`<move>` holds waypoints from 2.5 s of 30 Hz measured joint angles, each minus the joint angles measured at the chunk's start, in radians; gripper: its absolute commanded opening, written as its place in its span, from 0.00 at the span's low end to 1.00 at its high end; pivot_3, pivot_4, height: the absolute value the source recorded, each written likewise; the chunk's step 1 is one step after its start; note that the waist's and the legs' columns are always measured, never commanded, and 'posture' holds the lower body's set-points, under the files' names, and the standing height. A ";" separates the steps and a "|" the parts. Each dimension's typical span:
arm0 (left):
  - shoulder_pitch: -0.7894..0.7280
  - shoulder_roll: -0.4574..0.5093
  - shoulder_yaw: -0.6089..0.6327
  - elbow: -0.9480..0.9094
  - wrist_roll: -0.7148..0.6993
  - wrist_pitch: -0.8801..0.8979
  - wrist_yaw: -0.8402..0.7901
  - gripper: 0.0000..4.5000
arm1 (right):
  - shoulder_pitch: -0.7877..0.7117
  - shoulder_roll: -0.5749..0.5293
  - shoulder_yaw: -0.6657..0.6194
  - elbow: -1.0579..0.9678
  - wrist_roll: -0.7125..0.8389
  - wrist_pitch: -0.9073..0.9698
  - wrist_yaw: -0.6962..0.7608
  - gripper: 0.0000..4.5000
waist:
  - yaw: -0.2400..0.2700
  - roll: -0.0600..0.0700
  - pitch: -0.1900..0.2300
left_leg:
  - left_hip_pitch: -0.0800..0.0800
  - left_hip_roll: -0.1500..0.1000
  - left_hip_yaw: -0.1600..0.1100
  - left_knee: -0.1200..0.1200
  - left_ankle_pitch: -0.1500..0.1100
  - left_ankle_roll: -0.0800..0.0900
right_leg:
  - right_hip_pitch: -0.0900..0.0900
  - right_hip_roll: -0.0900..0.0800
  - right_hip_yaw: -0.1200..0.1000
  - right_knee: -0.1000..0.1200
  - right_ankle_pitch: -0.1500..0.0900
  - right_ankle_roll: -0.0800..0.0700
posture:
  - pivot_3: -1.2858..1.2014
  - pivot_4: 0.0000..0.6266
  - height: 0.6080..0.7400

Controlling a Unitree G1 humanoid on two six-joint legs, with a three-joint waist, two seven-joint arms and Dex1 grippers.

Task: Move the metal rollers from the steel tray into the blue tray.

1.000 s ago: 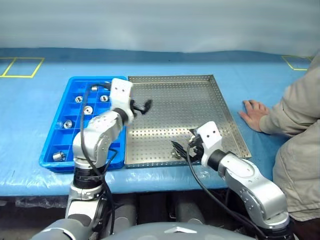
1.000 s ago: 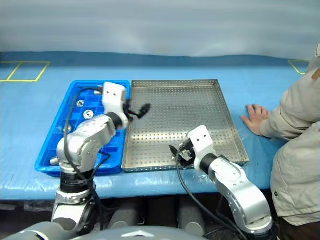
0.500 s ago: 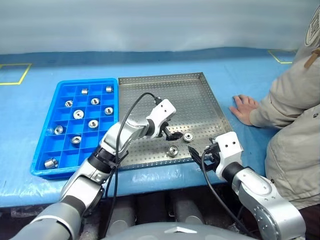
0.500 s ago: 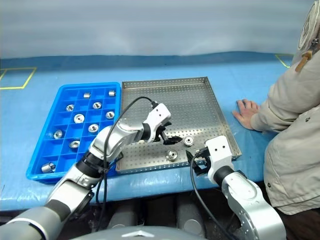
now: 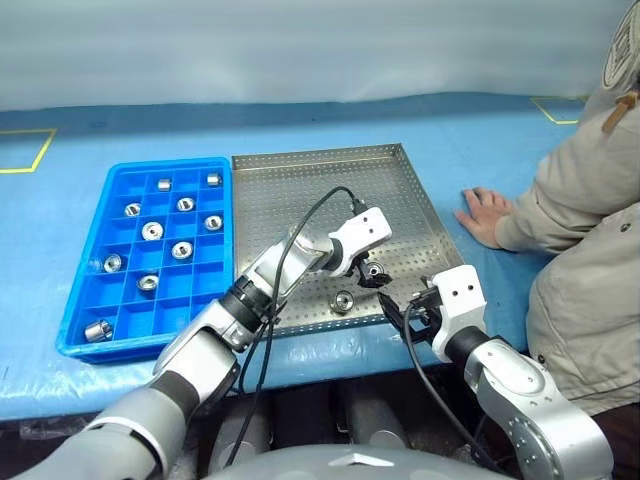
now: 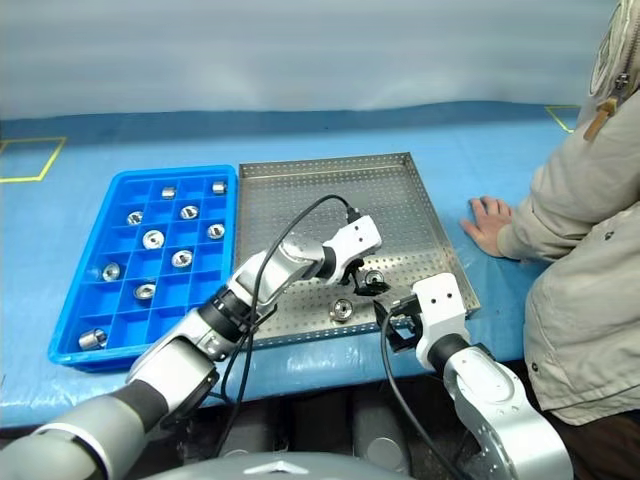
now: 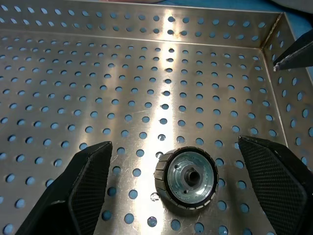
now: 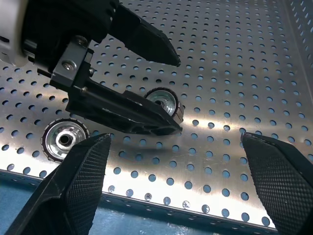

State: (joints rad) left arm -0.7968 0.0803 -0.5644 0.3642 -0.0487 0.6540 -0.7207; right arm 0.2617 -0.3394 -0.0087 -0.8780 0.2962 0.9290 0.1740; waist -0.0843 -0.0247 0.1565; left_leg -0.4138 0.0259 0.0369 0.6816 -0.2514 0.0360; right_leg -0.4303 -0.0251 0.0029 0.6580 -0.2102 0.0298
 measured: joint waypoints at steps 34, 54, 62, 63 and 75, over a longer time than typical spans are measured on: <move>0.257 0.044 0.444 -0.432 0.066 0.070 0.322 0.38 | -0.269 -0.006 0.135 0.129 -0.015 -0.006 0.068 1.00 | 0.019 0.000 0.000 | 0.001 0.000 0.004 -0.001 -0.001 0.001 | -0.001 0.000 0.005 0.000 0.005 0.008 | 0.52 0.24 1.00; 0.709 0.055 0.562 -0.996 0.129 0.437 0.591 0.38 | -0.430 0.003 0.284 0.277 -0.011 -0.052 0.208 1.00 | 0.124 -0.001 0.001 | 0.001 0.000 0.001 0.000 -0.001 0.001 | 0.001 -0.001 0.001 -0.001 0.002 0.003 | 0.57 0.24 1.00; 0.727 0.022 0.572 -1.015 0.098 0.474 0.608 0.45 | -0.398 0.005 0.280 0.276 -0.011 -0.052 0.197 1.00 | 0.120 0.000 0.000 | 0.001 0.000 0.001 0.000 -0.001 0.001 | 0.001 -0.002 0.001 -0.001 0.002 0.002 | 0.56 0.24 1.00; 0.733 0.011 0.572 -1.024 0.087 0.488 0.610 0.54 | -0.396 0.006 0.278 0.275 -0.011 -0.052 0.196 1.00 | 0.119 0.000 0.000 | 0.001 0.000 0.001 0.000 -0.001 0.001 | 0.001 -0.002 0.001 -0.001 0.002 0.002 | 0.55 0.24 1.00; 0.624 0.041 0.571 -1.102 0.023 0.577 0.566 0.99 | -0.341 0.009 0.230 0.219 -0.005 -0.039 0.168 1.00 | 0.131 -0.001 0.001 | -0.001 -0.001 -0.002 0.002 -0.001 0.002 | 0.002 -0.004 -0.003 -0.002 0.002 0.002 | 0.53 0.24 1.00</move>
State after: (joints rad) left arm -0.1724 0.1218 0.0063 -0.7374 -0.0258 1.2311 -0.1544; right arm -0.0789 -0.3300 0.2212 -0.6593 0.2916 0.8895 0.3417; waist 0.0470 -0.0256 0.1571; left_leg -0.4153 0.0245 0.0352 0.6837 -0.2520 0.0376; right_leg -0.4282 -0.0293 0.0001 0.6557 -0.2087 0.0319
